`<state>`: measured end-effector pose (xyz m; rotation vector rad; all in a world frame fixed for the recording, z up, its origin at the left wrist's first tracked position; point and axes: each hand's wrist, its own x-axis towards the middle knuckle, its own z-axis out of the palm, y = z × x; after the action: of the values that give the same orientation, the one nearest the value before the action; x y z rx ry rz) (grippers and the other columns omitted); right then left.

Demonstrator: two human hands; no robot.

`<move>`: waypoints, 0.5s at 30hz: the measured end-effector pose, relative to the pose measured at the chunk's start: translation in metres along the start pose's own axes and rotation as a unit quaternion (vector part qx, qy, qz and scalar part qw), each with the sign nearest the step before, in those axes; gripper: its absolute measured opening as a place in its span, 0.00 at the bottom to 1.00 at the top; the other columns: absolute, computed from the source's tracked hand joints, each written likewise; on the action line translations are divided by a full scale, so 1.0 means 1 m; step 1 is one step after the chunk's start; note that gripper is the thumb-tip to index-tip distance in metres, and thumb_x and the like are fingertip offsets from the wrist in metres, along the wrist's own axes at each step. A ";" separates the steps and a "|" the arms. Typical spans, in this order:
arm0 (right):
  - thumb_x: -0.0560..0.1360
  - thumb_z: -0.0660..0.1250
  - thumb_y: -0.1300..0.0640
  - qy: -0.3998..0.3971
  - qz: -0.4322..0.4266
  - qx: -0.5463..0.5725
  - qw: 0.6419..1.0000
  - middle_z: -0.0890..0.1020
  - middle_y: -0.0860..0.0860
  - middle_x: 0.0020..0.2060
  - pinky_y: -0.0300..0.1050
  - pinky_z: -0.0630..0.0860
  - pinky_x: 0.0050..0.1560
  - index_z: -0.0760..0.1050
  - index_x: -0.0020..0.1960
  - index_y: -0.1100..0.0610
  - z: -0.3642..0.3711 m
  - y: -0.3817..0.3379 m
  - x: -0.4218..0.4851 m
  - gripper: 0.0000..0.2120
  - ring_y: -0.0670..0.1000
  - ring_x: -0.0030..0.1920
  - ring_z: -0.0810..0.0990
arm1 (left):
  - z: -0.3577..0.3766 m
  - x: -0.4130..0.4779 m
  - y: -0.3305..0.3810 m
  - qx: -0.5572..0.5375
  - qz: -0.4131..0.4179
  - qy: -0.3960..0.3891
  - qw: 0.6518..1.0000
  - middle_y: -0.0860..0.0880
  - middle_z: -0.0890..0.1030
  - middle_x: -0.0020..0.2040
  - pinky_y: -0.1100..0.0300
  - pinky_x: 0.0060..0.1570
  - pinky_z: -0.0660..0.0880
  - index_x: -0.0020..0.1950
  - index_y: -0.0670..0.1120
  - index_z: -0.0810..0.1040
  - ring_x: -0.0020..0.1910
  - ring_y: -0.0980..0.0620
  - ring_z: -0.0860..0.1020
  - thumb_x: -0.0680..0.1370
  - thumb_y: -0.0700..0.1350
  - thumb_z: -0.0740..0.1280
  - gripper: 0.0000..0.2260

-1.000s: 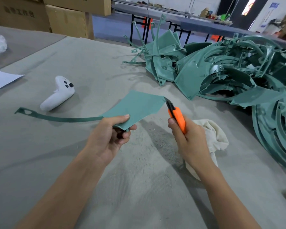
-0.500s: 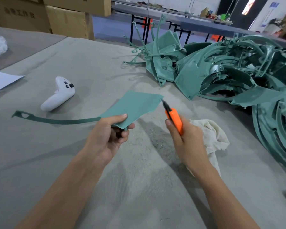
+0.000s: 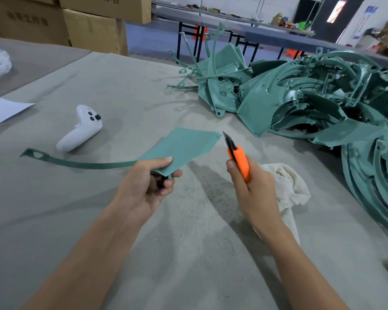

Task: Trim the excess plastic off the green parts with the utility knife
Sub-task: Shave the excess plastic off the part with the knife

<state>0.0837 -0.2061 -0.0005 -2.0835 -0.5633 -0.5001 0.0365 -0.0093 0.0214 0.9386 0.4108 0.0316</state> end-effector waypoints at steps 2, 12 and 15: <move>0.81 0.60 0.48 -0.009 -0.004 -0.001 1.000 0.68 0.49 0.24 0.38 0.62 0.26 0.70 0.39 0.61 0.003 -0.002 -0.001 0.18 0.51 0.26 0.68 | 0.001 -0.001 -0.001 0.002 -0.007 -0.009 1.000 0.44 0.76 0.28 0.67 0.17 0.61 0.43 0.41 0.75 0.20 0.55 0.66 0.76 0.36 0.64 0.03; 0.80 0.62 0.44 -0.104 -0.085 -0.055 0.989 0.67 0.42 0.26 0.47 0.67 0.27 0.73 0.46 0.57 0.011 -0.010 -0.009 0.16 0.48 0.25 0.69 | 0.003 -0.001 0.000 -0.058 -0.028 -0.014 0.998 0.45 0.75 0.27 0.68 0.17 0.60 0.40 0.41 0.73 0.19 0.56 0.66 0.77 0.36 0.63 0.06; 0.80 0.59 0.44 -0.073 -0.070 -0.021 0.995 0.66 0.43 0.24 0.37 0.62 0.26 0.69 0.43 0.55 0.005 -0.007 -0.005 0.15 0.48 0.25 0.69 | 0.003 -0.001 0.000 -0.061 -0.027 -0.014 0.998 0.45 0.75 0.27 0.68 0.17 0.59 0.40 0.41 0.73 0.19 0.56 0.66 0.77 0.36 0.63 0.06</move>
<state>0.0767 -0.1991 -0.0011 -2.1419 -0.7953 -0.4460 0.0362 -0.0115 0.0235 0.8061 0.4034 -0.0053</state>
